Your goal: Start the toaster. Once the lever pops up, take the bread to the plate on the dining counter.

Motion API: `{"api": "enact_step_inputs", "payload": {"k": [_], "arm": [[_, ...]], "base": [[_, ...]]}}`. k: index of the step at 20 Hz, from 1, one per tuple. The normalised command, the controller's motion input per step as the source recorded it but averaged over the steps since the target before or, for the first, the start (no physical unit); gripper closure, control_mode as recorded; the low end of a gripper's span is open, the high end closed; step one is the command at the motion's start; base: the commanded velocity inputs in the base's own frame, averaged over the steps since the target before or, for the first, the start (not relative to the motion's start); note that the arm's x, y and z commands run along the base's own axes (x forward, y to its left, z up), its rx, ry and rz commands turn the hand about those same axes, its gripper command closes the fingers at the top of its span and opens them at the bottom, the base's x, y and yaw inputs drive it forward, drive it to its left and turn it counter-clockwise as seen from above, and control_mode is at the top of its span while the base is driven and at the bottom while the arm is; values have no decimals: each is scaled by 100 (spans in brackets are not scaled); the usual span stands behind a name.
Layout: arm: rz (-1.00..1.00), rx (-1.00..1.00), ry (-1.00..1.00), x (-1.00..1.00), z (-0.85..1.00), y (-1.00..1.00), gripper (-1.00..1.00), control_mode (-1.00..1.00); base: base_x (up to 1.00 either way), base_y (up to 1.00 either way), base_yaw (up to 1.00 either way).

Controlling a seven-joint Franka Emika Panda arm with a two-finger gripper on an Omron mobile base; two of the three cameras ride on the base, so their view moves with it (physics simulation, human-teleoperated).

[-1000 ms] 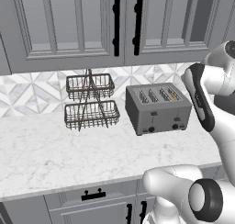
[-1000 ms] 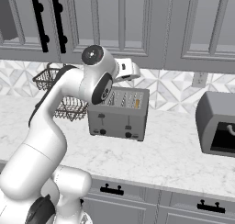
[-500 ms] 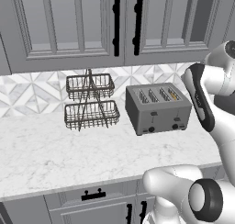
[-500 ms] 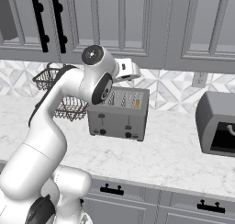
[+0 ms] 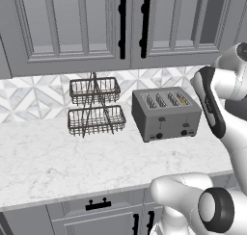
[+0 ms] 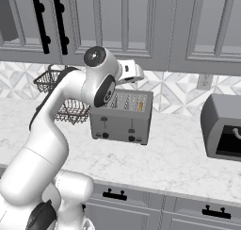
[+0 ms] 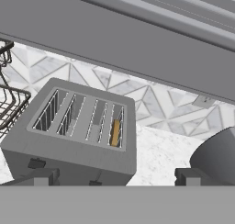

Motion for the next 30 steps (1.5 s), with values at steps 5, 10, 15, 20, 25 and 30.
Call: {"api": "enact_step_inputs", "payload": {"k": [5, 10, 15, 20, 25, 30], "arm": [[0, 0, 0, 0, 0, 0, -100, -100], [0, 0, 0, 0, 0, 0, -100, -100], [0, 0, 0, 0, 0, 0, -100, -100], [0, 0, 0, 0, 0, 0, -100, -100], [0, 0, 0, 0, 0, 0, -100, -100], [0, 0, 0, 0, 0, 0, -100, -100]], "base": [[0, 0, 0], [0, 0, 0], [0, 0, 0], [0, 0, 0], [0, 0, 0], [0, 0, 0]]}}
